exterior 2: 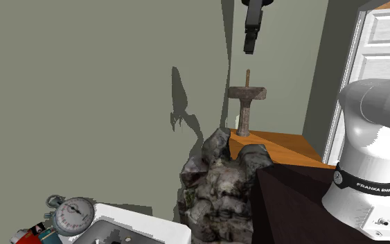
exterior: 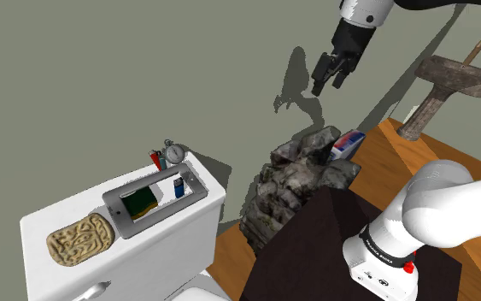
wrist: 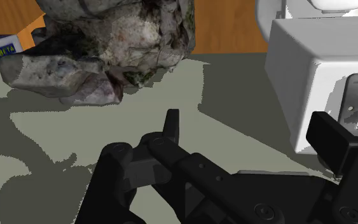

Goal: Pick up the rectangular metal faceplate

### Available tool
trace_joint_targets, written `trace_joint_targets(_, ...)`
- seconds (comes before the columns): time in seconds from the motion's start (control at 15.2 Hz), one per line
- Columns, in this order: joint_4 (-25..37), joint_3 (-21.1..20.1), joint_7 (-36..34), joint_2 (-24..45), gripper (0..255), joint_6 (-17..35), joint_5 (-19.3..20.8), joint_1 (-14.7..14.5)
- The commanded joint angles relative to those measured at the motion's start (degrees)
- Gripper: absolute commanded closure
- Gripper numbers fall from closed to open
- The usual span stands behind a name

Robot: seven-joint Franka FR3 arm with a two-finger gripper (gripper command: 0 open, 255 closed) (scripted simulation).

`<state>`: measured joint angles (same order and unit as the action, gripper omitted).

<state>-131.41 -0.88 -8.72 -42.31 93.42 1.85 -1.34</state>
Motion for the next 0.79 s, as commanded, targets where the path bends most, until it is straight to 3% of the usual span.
trace_joint_targets(0.0,0.0,0.0,0.0,0.0,0,0.0,0.0,0.0)
trace_joint_targets(0.73,-3.9,-8.0,-8.6,13.2,0,16.6,-3.5,-2.8)
